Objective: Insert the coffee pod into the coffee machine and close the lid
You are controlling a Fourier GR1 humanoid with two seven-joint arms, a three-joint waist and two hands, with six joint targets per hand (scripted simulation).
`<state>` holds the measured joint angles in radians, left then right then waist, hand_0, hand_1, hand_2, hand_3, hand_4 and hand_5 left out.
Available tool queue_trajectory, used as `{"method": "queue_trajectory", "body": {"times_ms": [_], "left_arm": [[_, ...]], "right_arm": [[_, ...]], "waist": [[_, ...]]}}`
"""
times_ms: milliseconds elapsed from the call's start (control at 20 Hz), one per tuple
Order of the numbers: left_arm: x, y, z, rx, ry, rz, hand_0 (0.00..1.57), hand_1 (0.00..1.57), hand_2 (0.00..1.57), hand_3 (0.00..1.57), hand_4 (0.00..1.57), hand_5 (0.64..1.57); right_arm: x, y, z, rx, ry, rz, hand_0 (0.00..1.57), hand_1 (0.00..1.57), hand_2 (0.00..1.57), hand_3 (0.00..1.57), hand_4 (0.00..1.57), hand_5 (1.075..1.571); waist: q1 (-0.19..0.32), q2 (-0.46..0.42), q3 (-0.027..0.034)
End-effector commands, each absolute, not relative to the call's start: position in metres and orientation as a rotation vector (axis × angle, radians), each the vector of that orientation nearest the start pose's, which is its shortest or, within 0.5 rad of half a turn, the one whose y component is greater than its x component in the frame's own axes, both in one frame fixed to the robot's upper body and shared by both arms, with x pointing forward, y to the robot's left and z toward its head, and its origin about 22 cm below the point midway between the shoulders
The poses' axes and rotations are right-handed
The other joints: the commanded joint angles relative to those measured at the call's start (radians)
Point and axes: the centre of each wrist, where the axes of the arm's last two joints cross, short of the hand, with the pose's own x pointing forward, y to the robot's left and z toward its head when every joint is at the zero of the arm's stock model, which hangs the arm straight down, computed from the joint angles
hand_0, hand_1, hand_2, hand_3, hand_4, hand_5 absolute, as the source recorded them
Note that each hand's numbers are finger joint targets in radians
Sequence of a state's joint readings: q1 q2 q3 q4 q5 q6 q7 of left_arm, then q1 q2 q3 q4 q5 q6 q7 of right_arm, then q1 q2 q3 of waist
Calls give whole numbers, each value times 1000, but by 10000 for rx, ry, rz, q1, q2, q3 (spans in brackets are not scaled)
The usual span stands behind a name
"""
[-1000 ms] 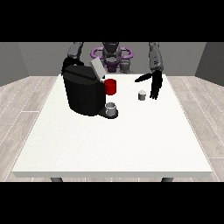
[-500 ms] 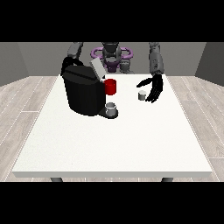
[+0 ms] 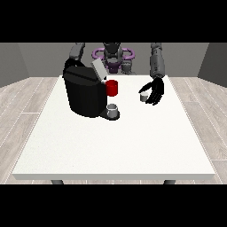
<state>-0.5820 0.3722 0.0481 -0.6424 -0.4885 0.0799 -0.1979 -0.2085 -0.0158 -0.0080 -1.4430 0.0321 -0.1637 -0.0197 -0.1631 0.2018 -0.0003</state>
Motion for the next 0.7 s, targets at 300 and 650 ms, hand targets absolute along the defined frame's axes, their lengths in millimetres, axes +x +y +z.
{"method": "queue_trajectory", "body": {"times_ms": [300,650], "left_arm": [[370,321,-12,7545,-13835,-7158,971,971,1086,863,323,1571],[379,328,0,7720,-13538,-8076,1174,1174,1286,1183,412,1571]], "right_arm": [[291,-221,14,-617,-16876,-730,0,0,0,0,535,1571],[302,-224,23,-1069,-16860,-578,0,0,0,0,430,1571]], "waist": [[-145,181,-1],[22,281,0]]}}
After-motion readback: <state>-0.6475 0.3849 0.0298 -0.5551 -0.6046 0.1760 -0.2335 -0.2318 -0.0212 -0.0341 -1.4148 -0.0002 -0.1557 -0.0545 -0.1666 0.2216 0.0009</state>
